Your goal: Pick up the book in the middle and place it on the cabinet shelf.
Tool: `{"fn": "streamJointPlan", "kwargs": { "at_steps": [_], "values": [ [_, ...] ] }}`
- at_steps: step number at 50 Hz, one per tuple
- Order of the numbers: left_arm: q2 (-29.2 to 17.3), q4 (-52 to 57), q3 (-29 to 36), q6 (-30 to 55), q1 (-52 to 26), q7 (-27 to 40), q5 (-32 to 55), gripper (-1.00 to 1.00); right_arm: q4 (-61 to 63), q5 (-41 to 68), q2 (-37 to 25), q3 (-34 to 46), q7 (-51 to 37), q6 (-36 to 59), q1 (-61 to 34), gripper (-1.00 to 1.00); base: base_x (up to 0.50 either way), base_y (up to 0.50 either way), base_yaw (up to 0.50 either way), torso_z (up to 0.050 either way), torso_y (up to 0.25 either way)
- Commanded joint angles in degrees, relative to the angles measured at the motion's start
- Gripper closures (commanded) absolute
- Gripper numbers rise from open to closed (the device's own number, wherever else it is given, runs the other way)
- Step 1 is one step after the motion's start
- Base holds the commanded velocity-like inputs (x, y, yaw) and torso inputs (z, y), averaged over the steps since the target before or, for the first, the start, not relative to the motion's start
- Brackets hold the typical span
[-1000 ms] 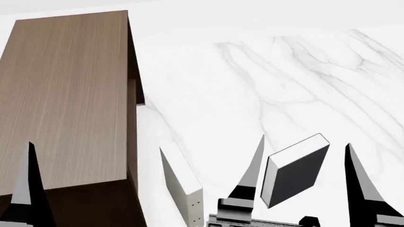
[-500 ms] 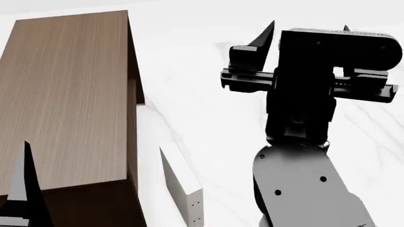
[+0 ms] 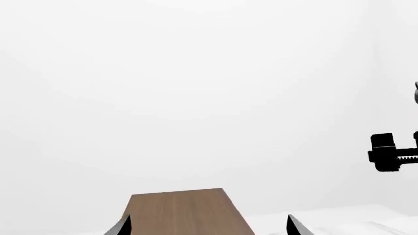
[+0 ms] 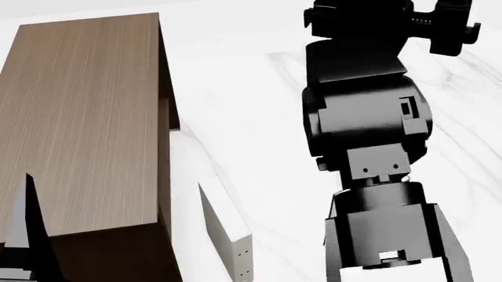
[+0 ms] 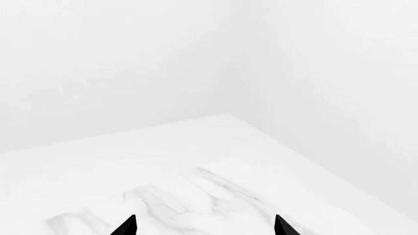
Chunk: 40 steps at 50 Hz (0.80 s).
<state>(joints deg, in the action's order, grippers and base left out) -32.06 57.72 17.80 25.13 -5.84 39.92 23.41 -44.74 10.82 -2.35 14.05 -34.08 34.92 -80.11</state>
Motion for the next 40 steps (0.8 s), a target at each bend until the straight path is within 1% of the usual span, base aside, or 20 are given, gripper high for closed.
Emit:
{"fn": "streamJointPlan", "kwargs": {
  "at_steps": [1, 2, 5, 6, 8, 9, 10, 14, 16, 18, 20, 22, 24, 25, 30, 31, 33, 35, 38, 40],
  "values": [
    [-0.33, -1.34, 0.6, -2.53, 0.67, -0.13, -1.01, -1.0, -30.13, 1.05, 2.15, -0.63, -10.75, -9.33, -10.55, -1.0, 0.0, 0.0, 0.0, 0.0, 0.0],
    [-0.26, -1.64, 0.62, -3.17, 0.91, -0.25, -1.16, -1.0, -30.18, 0.63, 2.15, -0.76, -14.88, -7.46, -10.67, -1.0, 0.0, 0.0, 0.0, 0.0, 0.0],
    [-0.37, -1.95, 0.87, -3.28, 0.81, -0.32, -1.52, -1.0, -30.2, 2.39, 2.22, -2.49, -17.25, -6.48, -10.68, -1.0, 0.0, 0.0, 0.0, 0.0, 0.0],
    [-0.36, -2.41, 0.66, -3.83, 0.96, -0.5, -1.35, -1.0, -30.22, 2.79, 2.21, -3.71, -20.78, -4.25, -10.84, -1.0, 0.0, 0.0, 0.0, 0.0, 0.0],
    [-0.37, -3.15, 0.5, -4.7, 1.17, -0.8, -1.34, -1.0, -30.22, 2.31, 2.19, -4.64, -23.63, -2.75, -11.07, -1.0, 0.0, 0.0, 0.0, 0.0, 0.0],
    [-0.2, -4.06, 0.25, -5.86, 1.53, -1.23, -0.98, -1.0, -30.23, 2.74, 1.9, -7.38, -28.05, -0.52, -11.2, -1.0, 0.0, 0.0, 0.0, 0.0, 0.0],
    [-0.25, -4.05, 0.37, -5.86, 1.56, -1.21, -1.18, -1.0, -30.23, 2.19, 1.87, -8.4, -29.05, 0.88, -11.31, -1.0, 0.0, 0.0, 0.0, 0.0, 0.0],
    [-0.28, -3.23, 0.47, -5.11, 1.36, -0.79, -0.81, -1.0, -30.22, -0.51, 2.07, -9.7, -30.47, 0.49, -10.9, -1.0, 0.0, 0.0, 0.0, 0.0, 0.0],
    [-0.33, -2.83, 0.5, -4.57, 1.14, -0.53, -0.64, -1.0, -30.22, -0.2, 1.93, -11.96, -31.33, 0.23, -10.42, -1.0, 0.0, 0.0, 0.0, 0.0, 0.0],
    [-0.49, -2.01, 0.37, -3.83, 0.84, -0.14, -0.33, -1.0, -30.22, 0.7, 2.0, -15.02, -31.5, -3.0, -9.79, -1.0, 0.0, 0.0, 0.0, 0.0, 0.0],
    [-0.55, -1.88, 0.35, -3.67, 0.74, -0.02, -0.21, -1.0, -30.22, 0.23, 2.18, -15.74, -31.69, -1.09, -9.95, -1.0, 0.0, 0.0, 0.0, 0.0, 0.0],
    [-0.5, -2.02, 0.38, -3.54, 0.71, 0.17, -0.2, -1.0, -30.22, 2.29, 2.12, -20.11, -33.79, -1.07, -9.44, -1.0, 0.0, 0.0, 0.0, 0.0, 0.0],
    [-0.45, -2.18, 0.58, -3.69, 0.71, 0.12, -0.31, -1.0, -30.22, 1.89, 2.26, -20.12, -33.31, -0.77, -9.39, -1.0, 0.0, 0.0, 0.0, 0.0, 0.0],
    [-0.37, -2.28, 0.97, -3.51, 0.56, 0.12, -0.59, -1.0, -30.23, 3.39, 2.3, -20.92, -34.06, 2.1, -9.27, -1.0, 0.0, 0.0, 0.0, 0.0, 0.0],
    [-0.52, -2.53, 1.1, -4.01, 0.58, -0.14, -0.54, -1.0, -30.23, 7.03, 2.28, -23.5, -35.72, -0.04, -7.49, -1.0, 0.0, 0.0, 0.0, 0.0, 0.0],
    [-0.57, -2.46, 1.05, -4.0, 0.6, -0.1, -0.46, -1.0, -30.23, 8.58, 2.32, -21.75, -34.86, -1.68, -7.17, -1.0, 0.0, 0.0, 0.0, 0.0, 0.0],
    [-0.68, -2.27, 1.03, -3.96, 0.56, -0.03, -0.46, -1.0, -30.23, 10.91, 2.29, -24.49, -35.65, -1.58, -6.67, -1.0, 0.0, 0.0, 0.0, 0.0, 0.0],
    [-0.73, -2.19, 1.13, -3.93, 0.52, 0.0, -0.49, -1.0, -30.23, 12.36, 2.31, -24.23, -35.58, -1.25, -6.42, -1.0, 0.0, 0.0, 0.0, 0.0, 0.0],
    [-0.63, -2.52, 1.6, -3.96, 0.31, -0.08, -0.83, -1.0, -30.23, 16.57, 2.33, -22.39, -35.3, -1.33, -6.05, -1.0, 0.0, 0.0, 0.0, 0.0, 0.0],
    [-0.62, -2.57, 1.65, -4.01, 0.28, -0.11, -0.71, -1.0, -30.23, 19.45, 2.33, -19.26, -34.76, -2.12, -5.97, -1.0, 0.0, 0.0, 0.0, 0.0, 0.0]
  ]
}}
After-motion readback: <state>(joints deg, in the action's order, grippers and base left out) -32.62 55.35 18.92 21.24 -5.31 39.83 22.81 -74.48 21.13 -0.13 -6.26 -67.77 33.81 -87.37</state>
